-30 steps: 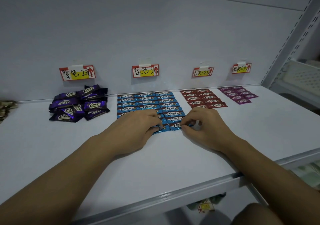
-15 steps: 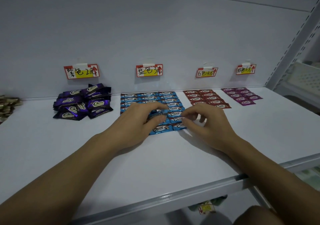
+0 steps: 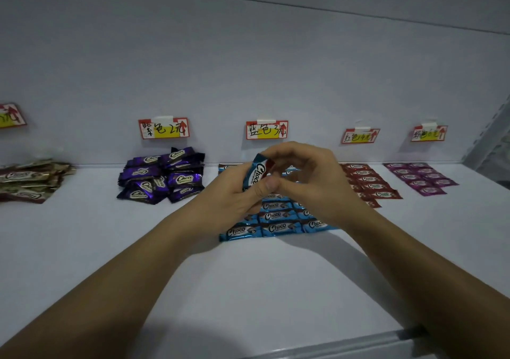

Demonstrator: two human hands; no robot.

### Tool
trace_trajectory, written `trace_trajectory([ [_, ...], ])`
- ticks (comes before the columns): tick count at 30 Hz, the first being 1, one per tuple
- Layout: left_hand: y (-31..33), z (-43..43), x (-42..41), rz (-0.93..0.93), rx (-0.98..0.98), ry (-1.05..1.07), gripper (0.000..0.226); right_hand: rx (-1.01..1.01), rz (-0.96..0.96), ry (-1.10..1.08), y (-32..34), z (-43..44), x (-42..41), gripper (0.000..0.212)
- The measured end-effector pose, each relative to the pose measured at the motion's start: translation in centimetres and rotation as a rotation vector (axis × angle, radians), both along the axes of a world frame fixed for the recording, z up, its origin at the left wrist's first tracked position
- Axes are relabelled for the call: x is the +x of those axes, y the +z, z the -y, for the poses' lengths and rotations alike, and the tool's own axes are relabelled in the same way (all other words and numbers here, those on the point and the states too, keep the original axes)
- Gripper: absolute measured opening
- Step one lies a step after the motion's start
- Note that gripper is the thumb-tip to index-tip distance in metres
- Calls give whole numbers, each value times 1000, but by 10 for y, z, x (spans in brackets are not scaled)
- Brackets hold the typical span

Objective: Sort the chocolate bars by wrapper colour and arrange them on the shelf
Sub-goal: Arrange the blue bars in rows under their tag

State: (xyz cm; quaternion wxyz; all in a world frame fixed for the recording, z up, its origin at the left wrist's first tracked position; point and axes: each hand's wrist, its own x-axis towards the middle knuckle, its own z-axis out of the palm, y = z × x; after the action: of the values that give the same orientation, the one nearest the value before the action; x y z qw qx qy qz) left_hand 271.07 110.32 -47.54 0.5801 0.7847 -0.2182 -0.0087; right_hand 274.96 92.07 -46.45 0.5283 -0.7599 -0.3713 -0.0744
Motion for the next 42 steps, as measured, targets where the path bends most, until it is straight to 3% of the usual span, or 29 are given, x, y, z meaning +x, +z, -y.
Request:
trace_trajectory([
  [7,0,-15,8,-3,149,-5,29,95,-193,47,-14,-8,4,13],
  [14,9,-38,14,-67,252,89,69,248,-323,-95,-16,-5,-2,28],
  [17,12,-51,15,-72,271,205,46,190,-358,-66,-18,-1,-10,22],
  [19,12,-56,19,-83,188,287,33,12,-274,-28,-25,-2,-13,14],
  [22,10,-60,24,-140,-10,306,37,-366,-32,-37,-33,-8,-18,8],
  [25,8,-58,24,-113,-28,294,41,-554,116,-6,-34,-15,-25,10],
  [28,8,-57,21,-55,8,277,37,-585,203,3,-35,-16,-26,12],
  [33,8,-57,21,11,49,275,25,-561,178,67,-31,-6,-24,12],
  [42,12,-55,19,49,64,283,35,-586,206,93,-38,-11,-24,14],
])
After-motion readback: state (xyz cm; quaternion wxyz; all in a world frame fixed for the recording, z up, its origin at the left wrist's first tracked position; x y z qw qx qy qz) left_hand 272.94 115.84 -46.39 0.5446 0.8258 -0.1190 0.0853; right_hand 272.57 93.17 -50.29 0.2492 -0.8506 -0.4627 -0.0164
